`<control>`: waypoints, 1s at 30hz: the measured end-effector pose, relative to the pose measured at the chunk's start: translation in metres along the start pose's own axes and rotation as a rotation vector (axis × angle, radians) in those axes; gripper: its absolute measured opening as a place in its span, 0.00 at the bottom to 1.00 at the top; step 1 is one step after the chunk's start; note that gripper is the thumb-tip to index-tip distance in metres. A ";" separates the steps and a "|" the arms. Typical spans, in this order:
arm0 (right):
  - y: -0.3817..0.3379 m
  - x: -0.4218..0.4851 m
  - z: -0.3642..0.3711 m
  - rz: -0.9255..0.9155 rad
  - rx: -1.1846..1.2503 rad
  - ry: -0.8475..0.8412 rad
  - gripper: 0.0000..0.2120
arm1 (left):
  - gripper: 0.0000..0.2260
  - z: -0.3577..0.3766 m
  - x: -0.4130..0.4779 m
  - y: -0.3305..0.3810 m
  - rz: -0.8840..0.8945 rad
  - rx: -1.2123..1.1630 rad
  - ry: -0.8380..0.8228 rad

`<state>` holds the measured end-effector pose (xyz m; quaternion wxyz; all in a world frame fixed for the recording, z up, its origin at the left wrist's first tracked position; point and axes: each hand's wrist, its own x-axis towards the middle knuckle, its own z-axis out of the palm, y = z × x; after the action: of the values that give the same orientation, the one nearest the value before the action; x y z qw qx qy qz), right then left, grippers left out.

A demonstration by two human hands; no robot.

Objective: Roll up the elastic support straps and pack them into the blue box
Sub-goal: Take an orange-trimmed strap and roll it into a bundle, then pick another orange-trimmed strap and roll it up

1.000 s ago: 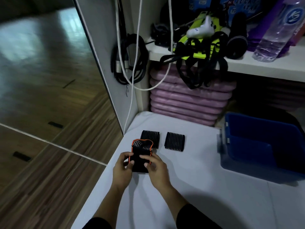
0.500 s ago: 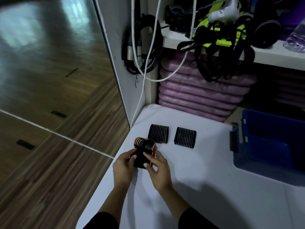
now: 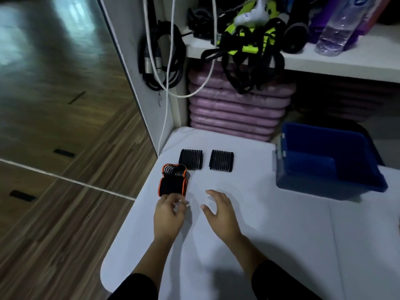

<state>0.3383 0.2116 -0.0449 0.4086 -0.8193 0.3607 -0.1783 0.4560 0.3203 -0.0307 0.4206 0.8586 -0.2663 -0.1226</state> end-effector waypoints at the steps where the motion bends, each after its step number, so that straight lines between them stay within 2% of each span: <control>1: 0.006 -0.010 -0.012 0.015 -0.058 -0.002 0.20 | 0.05 0.007 -0.006 0.004 0.021 0.013 -0.055; 6: 0.044 -0.062 -0.070 0.171 -0.143 0.072 0.23 | 0.08 0.057 -0.042 0.027 0.078 0.031 -0.294; 14: 0.112 -0.142 -0.182 0.357 -0.186 0.351 0.24 | 0.06 0.171 -0.115 0.130 0.200 -0.086 -0.574; 21: 0.182 -0.198 -0.286 0.405 -0.229 0.624 0.17 | 0.08 0.266 -0.188 0.218 0.269 -0.117 -0.804; 24: 0.209 -0.219 -0.322 0.534 -0.229 0.604 0.15 | 0.08 0.297 -0.214 0.246 0.279 -0.119 -0.852; 26: 0.222 -0.229 -0.338 0.613 -0.240 0.500 0.16 | 0.11 0.316 -0.229 0.259 0.312 -0.055 -0.913; 30: 0.242 -0.243 -0.348 0.651 -0.216 0.322 0.18 | 0.21 0.352 -0.251 0.263 0.590 0.275 -0.923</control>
<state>-0.1377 0.1045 -0.0277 0.2932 -0.6618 0.6783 -0.1264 0.0023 0.0967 -0.0438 0.1613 0.6519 -0.6650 -0.3267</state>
